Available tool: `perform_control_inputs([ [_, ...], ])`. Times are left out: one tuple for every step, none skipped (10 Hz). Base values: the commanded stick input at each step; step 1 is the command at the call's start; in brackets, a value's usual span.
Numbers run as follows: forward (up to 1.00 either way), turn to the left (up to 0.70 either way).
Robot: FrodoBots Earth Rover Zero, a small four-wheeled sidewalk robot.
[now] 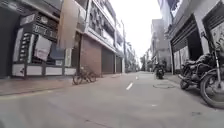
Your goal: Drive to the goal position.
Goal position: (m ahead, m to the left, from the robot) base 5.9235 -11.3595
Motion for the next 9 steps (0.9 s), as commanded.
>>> perform_control_inputs([
  [0.48,0.0],
  [0.48,0.0],
  [0.48,0.0],
  [0.48,0.0],
  [0.48,0.0],
  [0.48,0.0],
  [0.48,0.0],
  [0.48,0.0],
  [0.48,0.0],
])
